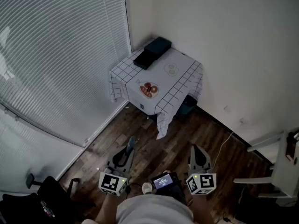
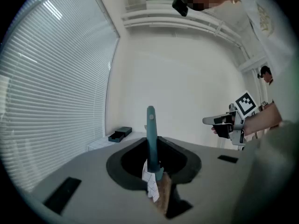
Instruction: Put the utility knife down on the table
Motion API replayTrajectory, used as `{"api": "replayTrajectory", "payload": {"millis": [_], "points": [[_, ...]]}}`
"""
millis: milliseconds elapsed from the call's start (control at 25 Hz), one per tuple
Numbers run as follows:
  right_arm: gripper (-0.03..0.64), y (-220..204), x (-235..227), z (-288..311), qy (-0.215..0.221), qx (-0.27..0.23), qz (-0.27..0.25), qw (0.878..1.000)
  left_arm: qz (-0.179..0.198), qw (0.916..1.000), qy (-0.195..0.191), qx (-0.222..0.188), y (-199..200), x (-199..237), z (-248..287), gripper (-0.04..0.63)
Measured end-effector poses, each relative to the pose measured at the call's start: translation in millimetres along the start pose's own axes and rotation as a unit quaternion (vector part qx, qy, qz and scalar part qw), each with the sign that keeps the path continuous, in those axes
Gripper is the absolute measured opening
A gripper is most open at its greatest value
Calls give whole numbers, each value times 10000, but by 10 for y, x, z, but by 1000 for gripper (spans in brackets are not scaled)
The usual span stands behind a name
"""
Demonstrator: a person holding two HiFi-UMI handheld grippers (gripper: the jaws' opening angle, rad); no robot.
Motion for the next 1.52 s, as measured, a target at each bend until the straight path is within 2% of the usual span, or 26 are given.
{"api": "replayTrajectory", "payload": {"millis": [120,360,480,840,1000,1120,1360,1520], "points": [[8,222,195,-245,188,-57,-9,9998,134,9998,103,-126,193,-120,-313,74],[8,465,253,-613,328,-67,-279,9990,-122,9990,233,-374,412,-448,-571,74],[8,490,178,-694,326,-156,-255,9990,-149,9980,286,-535,462,-564,-497,74],[8,518,-69,-885,544,-230,27,9982,-64,9978,431,-500,553,-882,-467,74],[8,532,-191,-907,555,-172,347,9977,-232,9977,372,-523,509,-1018,-422,75],[8,588,-254,-857,486,-224,820,9952,-317,9975,312,-551,513,-1039,-344,75],[8,616,-431,-659,448,-329,679,9961,-303,9976,252,-574,504,-988,4,75],[8,604,-540,-367,266,-328,760,9962,-110,9975,291,-635,475,-800,269,75]]}}
Point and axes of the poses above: the fingertips, and each gripper's own axes: z forward along the fingers, x to its left, y out of its top, the point moved 4 cm from there along -z, backward along the fingers, and after that the axes turned 9 degrees about -x, right-handed, at the moved point
